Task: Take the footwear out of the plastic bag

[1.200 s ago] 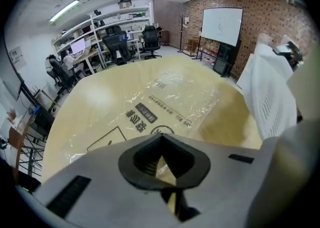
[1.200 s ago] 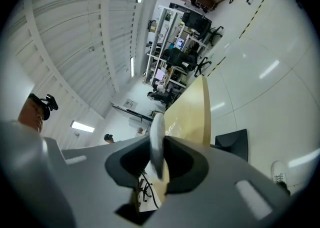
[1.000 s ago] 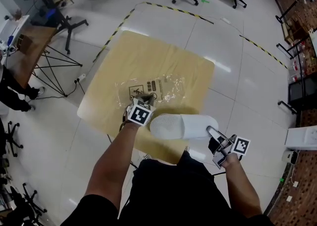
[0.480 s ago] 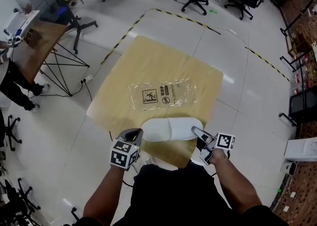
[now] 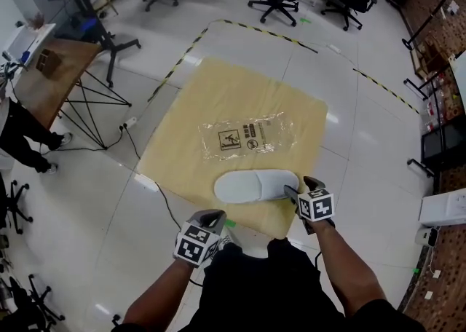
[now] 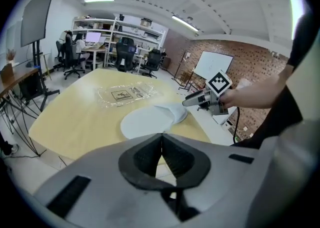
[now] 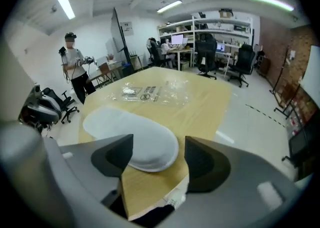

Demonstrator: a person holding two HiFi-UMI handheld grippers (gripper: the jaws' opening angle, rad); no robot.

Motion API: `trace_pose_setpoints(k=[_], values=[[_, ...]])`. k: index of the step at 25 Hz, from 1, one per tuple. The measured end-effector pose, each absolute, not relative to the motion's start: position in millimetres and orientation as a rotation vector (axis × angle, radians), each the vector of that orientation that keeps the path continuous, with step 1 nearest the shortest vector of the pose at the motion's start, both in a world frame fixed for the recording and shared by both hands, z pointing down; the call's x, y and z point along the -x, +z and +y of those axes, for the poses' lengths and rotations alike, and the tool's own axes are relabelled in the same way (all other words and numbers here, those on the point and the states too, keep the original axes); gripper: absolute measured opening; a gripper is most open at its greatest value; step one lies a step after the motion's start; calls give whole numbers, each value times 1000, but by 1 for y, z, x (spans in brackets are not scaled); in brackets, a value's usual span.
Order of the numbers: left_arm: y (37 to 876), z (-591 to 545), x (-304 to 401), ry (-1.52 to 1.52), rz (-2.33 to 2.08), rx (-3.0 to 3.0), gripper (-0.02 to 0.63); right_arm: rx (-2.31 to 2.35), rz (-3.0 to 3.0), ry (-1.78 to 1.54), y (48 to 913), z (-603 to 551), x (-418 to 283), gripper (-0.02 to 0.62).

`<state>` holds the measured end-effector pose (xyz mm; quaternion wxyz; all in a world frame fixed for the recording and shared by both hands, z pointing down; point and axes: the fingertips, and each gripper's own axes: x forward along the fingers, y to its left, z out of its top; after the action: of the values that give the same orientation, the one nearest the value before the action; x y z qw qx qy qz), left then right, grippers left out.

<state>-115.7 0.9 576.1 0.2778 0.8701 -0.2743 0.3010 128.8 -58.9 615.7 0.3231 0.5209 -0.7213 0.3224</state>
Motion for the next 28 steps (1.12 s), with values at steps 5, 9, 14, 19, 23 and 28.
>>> trace_pose_setpoints(k=[5,9,14,19,23,28], values=[[559,15,120,794,-764,-2370,8,-1364,-2300,927,535,-28,-90,140],[543,52,108,712,-843,-2339,8,-1295,-2513,1123,488,29,-88,2],[524,117,66,580,-952,-2272,8,-1235,-2631,1306,462,106,-116,2],[498,185,26,510,-1030,-2262,8,-1118,-2716,1283,454,176,-141,2],[484,242,22,548,-1047,-2245,8,-1055,-2723,1263,461,219,-153,2],[470,268,37,450,-1064,-2192,8,-1062,-2763,1287,453,247,-155,2]])
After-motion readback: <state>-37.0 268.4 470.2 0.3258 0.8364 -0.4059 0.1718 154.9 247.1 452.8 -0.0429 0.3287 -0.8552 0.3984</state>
